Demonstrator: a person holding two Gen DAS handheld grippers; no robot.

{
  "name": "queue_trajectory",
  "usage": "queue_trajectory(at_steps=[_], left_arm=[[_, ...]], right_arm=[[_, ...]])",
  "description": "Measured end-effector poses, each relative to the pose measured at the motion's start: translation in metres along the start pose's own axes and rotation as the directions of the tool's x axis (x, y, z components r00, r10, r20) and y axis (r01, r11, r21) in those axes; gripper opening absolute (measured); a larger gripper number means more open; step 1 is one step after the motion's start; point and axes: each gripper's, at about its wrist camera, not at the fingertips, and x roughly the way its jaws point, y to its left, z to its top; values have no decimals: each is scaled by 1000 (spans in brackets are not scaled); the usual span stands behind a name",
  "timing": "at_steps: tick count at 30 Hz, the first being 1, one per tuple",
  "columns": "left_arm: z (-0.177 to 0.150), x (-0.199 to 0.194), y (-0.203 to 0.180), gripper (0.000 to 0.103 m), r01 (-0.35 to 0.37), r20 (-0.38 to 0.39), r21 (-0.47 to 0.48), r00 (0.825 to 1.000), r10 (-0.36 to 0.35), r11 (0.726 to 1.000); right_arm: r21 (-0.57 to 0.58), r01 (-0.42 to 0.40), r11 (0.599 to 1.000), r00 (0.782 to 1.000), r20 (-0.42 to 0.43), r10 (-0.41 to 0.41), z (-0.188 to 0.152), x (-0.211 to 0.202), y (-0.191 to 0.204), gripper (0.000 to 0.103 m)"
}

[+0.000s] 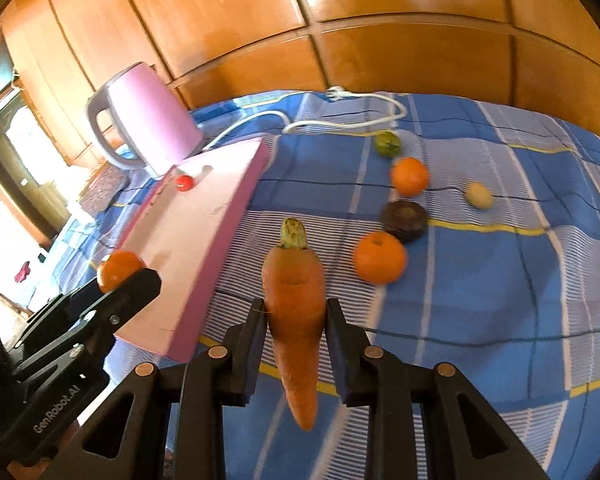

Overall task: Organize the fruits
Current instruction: 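Carry the orange and carrot over the tray and open both tools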

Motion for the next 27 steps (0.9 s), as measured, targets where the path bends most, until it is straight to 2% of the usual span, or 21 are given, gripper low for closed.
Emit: queue_trajectory(at_steps=[7,15,21,24,27], left_arm=[[6,0,45,39,-74,-2,-87,997,74,993],[15,8,96,39,-142,-15,-188,990,142,972],[24,21,108,40,-151,-30,-194,989,148,969],[26,25,111,43,-157,-33,-196,988,154,968],[24,25,111,44,-158,-31,-196,987,155,968]], right_arm=[[-47,-80,996,996,-43,78,15,17,32,29],[-78,-151,986,987,-63,146,42,43,74,29],[-53,-164,985,983,-95,158,61,72,97,29],[-35,-158,987,981,-116,153,65,85,102,33],[-47,-144,988,985,-103,139,62,84,103,33]])
